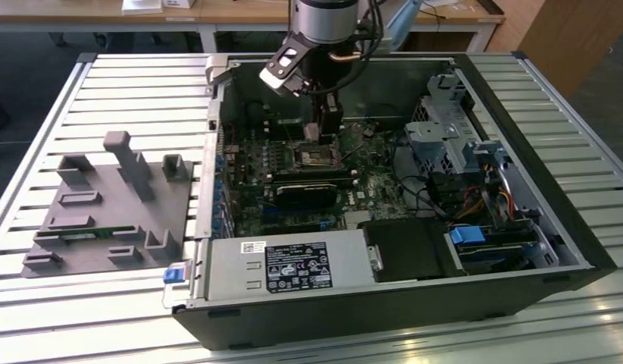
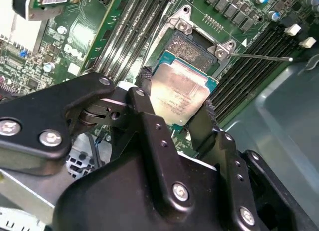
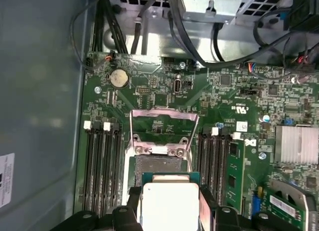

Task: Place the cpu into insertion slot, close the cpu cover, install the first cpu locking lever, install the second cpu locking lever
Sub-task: 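Place the cpu into insertion slot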

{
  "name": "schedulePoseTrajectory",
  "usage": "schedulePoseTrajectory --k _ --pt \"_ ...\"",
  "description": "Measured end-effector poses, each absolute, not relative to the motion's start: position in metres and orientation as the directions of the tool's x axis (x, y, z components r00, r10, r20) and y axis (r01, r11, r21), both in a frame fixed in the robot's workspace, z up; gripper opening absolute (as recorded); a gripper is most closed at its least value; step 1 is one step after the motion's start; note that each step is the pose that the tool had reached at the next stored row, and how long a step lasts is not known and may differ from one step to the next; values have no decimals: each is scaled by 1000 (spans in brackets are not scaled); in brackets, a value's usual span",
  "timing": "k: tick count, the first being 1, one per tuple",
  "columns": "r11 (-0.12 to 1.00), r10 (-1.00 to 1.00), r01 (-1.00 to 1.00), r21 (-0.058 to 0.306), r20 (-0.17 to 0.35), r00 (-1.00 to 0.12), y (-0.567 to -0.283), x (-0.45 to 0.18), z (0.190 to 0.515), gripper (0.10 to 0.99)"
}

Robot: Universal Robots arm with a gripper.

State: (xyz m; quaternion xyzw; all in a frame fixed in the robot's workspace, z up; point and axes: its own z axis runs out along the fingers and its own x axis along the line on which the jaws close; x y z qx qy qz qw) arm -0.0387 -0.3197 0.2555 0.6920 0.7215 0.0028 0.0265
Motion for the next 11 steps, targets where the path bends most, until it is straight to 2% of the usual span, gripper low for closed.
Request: schedulePoseTrajectory --k 11 --pt "24 999 999 41 -33 -23 -320 -39 247 541"
